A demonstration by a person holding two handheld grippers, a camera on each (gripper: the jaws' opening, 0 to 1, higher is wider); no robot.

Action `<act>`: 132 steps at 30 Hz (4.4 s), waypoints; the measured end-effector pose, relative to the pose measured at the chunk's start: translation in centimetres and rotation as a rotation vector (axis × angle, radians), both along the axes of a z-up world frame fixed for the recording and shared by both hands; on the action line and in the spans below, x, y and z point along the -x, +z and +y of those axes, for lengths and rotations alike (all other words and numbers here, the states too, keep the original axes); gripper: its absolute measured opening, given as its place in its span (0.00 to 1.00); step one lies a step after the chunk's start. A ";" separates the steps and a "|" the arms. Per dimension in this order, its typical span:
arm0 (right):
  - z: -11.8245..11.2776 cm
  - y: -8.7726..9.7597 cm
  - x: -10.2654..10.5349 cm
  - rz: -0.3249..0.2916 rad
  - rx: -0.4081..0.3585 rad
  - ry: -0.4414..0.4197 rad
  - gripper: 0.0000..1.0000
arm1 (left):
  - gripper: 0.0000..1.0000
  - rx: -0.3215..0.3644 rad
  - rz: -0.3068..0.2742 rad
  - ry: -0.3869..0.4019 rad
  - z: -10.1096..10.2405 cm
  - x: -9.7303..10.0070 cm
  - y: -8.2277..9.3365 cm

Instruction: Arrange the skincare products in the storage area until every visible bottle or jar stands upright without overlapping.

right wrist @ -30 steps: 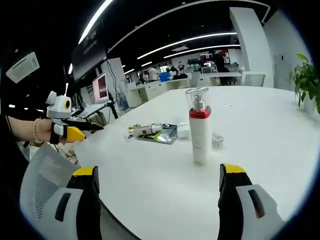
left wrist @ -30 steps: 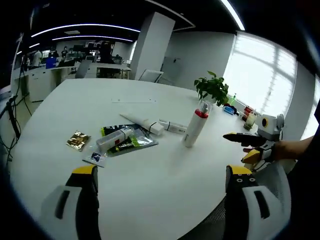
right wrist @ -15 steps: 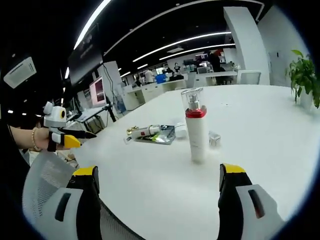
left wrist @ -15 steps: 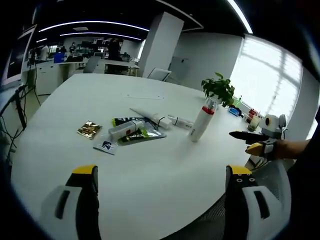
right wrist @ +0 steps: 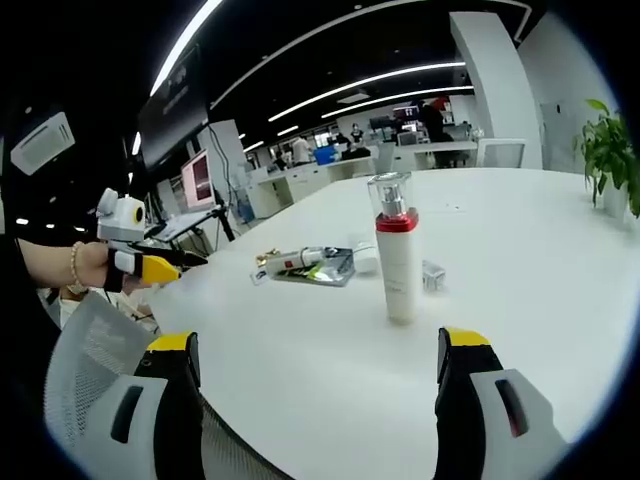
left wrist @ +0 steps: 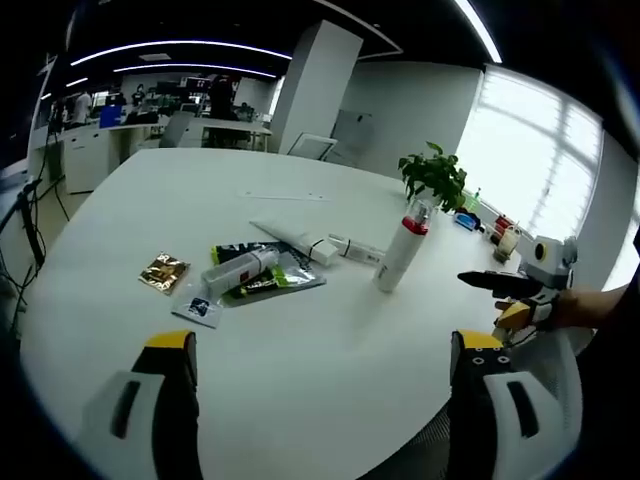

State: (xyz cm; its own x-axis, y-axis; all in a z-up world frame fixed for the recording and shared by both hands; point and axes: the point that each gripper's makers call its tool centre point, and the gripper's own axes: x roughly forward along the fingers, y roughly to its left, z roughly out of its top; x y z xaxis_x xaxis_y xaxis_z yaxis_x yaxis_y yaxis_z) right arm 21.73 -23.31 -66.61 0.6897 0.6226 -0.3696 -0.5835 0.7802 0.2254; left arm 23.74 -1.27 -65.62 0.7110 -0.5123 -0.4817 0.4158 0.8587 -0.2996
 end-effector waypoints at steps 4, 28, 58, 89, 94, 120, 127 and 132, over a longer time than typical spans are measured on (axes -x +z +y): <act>0.1 0.0 0.1 0.000 0.003 0.008 0.97 | 0.98 0.007 0.009 -0.002 -1.2 -1.2 0.2; 0.0 -0.3 0.2 0.016 0.007 0.001 0.99 | 0.99 0.028 0.050 -0.015 -5.9 -10.2 0.3; 0.3 -0.5 0.5 0.056 0.000 -0.007 0.98 | 0.90 -0.005 0.177 0.083 -8.5 -18.1 -2.7; -0.5 -1.1 0.2 0.059 0.022 -0.033 0.92 | 0.74 -0.182 0.310 0.199 -9.2 -23.2 -6.5; -0.6 -1.2 0.1 0.059 0.030 -0.036 0.91 | 0.70 -0.170 0.328 0.220 -9.5 -23.3 -6.9; -1.3 -1.4 -0.2 0.085 0.016 -0.091 0.89 | 0.54 -0.376 0.335 0.208 -10.2 -23.9 -9.6; -1.5 -1.5 -0.3 0.088 0.018 -0.100 0.89 | 0.35 -0.419 0.293 0.135 -10.3 -24.3 -9.7; -1.5 -1.5 -0.3 0.087 0.021 -0.099 0.88 | 0.33 -0.402 0.287 0.138 -9.9 -24.9 -9.8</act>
